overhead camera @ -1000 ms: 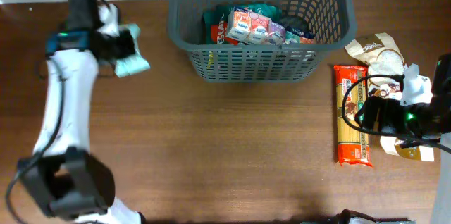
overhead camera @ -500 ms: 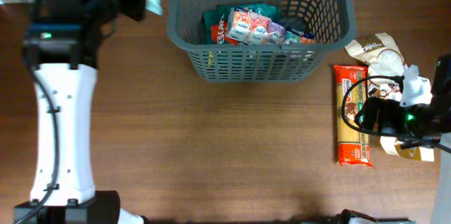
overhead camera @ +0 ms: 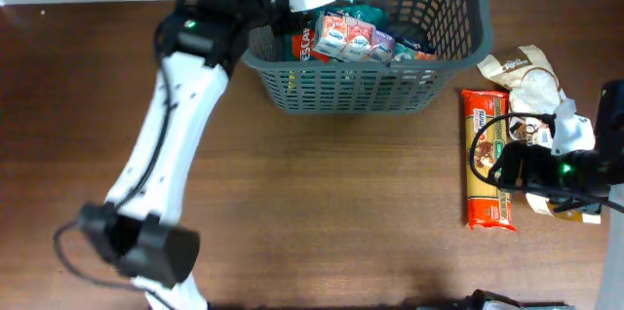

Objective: Pack container
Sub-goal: 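Lift the wet-wipe pack with the left gripper and drop it into the basket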

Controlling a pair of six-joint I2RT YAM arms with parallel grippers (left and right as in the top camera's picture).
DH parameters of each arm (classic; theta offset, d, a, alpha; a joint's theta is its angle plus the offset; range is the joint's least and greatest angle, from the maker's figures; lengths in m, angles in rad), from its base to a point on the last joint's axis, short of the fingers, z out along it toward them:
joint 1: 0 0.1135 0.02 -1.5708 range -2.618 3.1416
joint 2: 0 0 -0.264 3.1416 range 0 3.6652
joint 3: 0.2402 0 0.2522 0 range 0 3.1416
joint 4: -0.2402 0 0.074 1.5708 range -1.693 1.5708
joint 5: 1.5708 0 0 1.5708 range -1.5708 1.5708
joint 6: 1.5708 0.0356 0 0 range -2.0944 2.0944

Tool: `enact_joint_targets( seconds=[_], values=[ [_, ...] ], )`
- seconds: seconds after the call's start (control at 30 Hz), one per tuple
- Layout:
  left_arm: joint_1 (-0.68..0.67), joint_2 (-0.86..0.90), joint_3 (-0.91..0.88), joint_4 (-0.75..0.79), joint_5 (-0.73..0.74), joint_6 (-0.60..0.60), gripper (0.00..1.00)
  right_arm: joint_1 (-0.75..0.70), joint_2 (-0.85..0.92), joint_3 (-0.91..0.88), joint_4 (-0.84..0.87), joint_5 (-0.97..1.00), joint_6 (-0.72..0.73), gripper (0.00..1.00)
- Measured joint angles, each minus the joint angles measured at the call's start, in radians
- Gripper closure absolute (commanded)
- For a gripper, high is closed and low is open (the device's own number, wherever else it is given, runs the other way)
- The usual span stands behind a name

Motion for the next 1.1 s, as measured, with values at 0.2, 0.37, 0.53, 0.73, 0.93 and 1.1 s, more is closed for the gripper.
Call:
enact_joint_targets(
  seconds=[0.2,0.37,0.53,0.73,0.93,1.1],
  values=[
    [0.0,0.15,0.0,0.03,-0.001,0.006,0.98,0.0,0.0,0.0,-0.008,0.0,-0.001,0.01],
    [0.0,0.209,0.0,0.04,-0.001,-0.003,0.98,0.0,0.0,0.0,-0.019,0.0,0.0,0.01],
    [0.0,0.216,0.0,0.043,-0.001,-0.011,0.68,0.0,0.0,0.0,-0.029,0.0,-0.001,0.01],
    [0.0,0.216,0.0,0.094,-0.027,-0.087,0.0,0.0,0.0,0.0,-0.029,0.0,-0.001,0.01],
    [0.0,0.216,0.039,0.086,-0.095,-0.216,0.01,0.0,0.0,0.0,-0.029,0.0,0.0,0.01],
    [0.0,0.207,0.206,-0.014,-0.183,-0.354,0.01,0.0,0.0,0.0,-0.026,0.0,0.0,0.01]
  ],
)
